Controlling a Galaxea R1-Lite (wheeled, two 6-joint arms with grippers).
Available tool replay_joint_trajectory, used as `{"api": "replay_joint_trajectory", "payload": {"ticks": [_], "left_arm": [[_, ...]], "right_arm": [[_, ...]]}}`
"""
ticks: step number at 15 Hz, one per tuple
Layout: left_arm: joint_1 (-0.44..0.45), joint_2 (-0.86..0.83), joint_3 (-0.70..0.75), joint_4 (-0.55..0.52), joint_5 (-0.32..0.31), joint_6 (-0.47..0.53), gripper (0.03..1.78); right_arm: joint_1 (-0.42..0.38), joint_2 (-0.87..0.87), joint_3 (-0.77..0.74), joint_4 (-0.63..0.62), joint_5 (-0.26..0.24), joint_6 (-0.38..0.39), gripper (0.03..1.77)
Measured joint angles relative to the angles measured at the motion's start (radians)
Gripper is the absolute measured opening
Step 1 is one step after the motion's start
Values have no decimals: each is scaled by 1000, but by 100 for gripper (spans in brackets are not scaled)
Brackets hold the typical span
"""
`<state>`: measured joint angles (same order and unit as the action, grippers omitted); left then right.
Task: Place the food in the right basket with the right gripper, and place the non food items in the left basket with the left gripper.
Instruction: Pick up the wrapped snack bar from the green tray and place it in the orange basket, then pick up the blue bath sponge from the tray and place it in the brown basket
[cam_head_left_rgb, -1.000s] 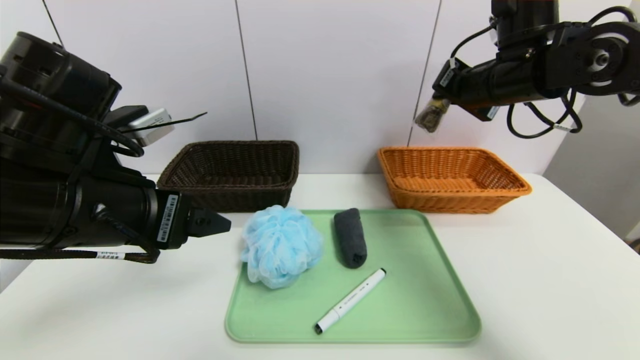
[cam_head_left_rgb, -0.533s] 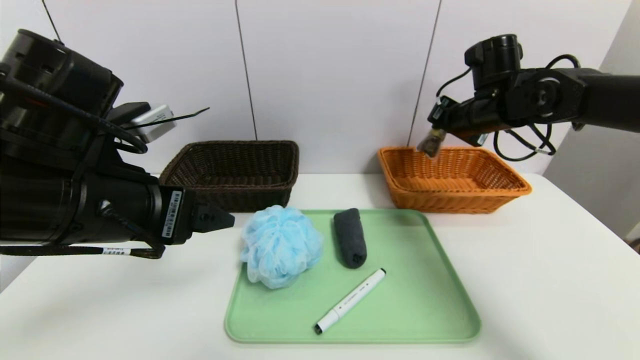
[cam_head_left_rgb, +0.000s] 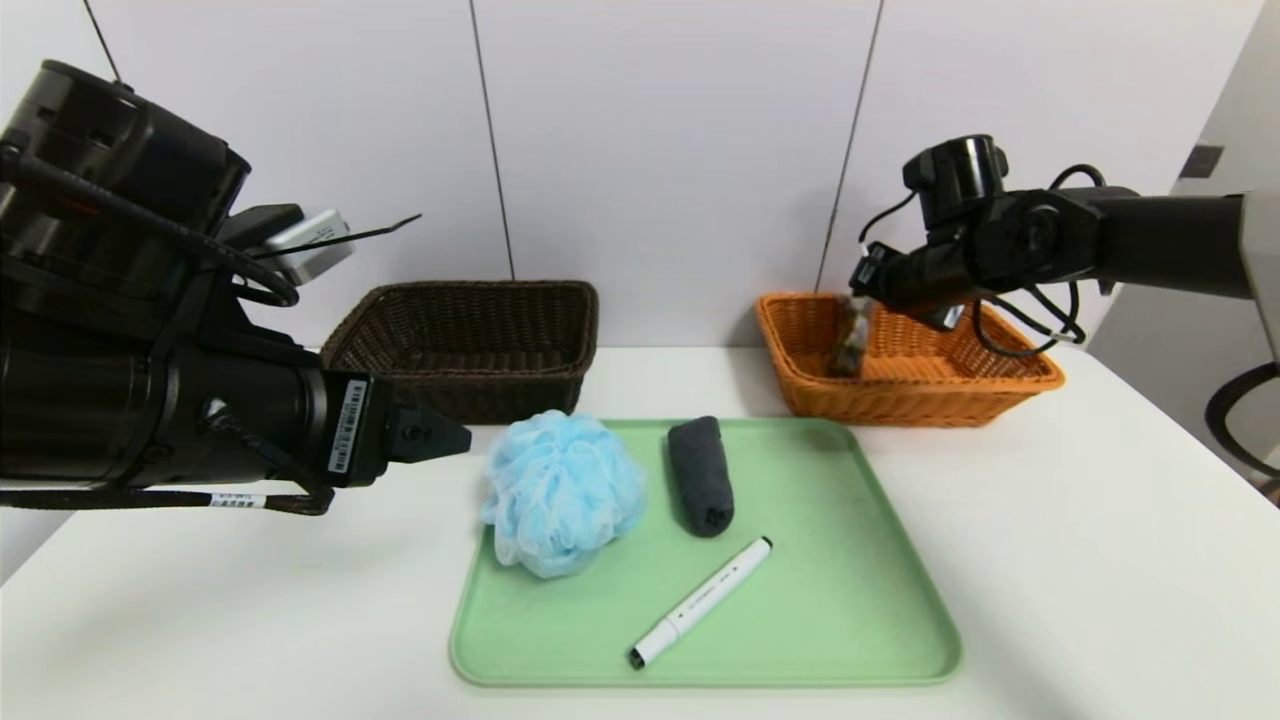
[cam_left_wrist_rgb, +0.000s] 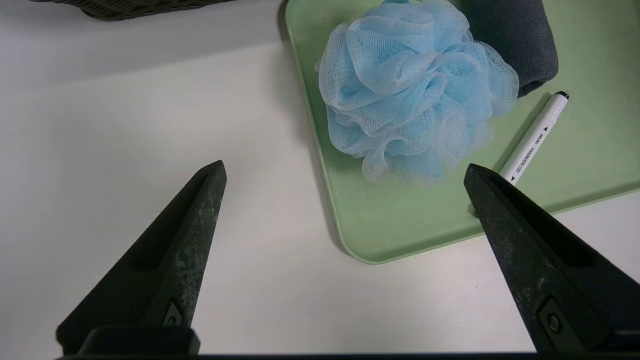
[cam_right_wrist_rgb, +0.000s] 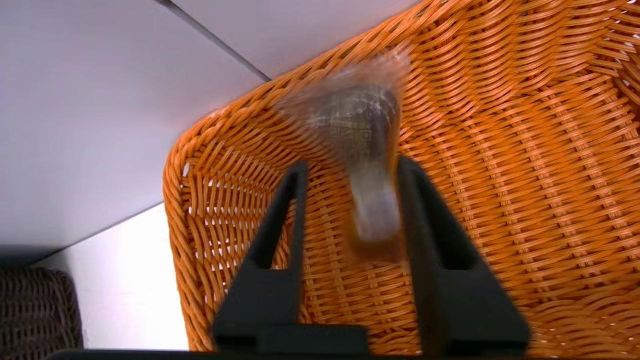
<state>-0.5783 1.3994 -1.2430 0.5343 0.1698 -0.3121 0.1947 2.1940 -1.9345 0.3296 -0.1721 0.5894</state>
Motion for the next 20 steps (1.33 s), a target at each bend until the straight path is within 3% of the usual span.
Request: {"api": "replay_joint_trajectory", "payload": {"ticks": [3, 8, 15, 20], "left_arm": [[1, 1, 1, -2, 9, 6, 169], [0, 14, 4, -89, 16, 11, 169], [-3, 20, -40, -69, 24, -34, 169], [-90, 84, -98, 41, 118, -115, 169]], "right_arm": [[-1, 16, -2, 27, -15, -2, 101], [0, 17, -1, 74, -17, -5, 134], [80, -179, -9, 195, -16, -3, 156], [206, -388, 14, 510, -24, -12, 163]]}}
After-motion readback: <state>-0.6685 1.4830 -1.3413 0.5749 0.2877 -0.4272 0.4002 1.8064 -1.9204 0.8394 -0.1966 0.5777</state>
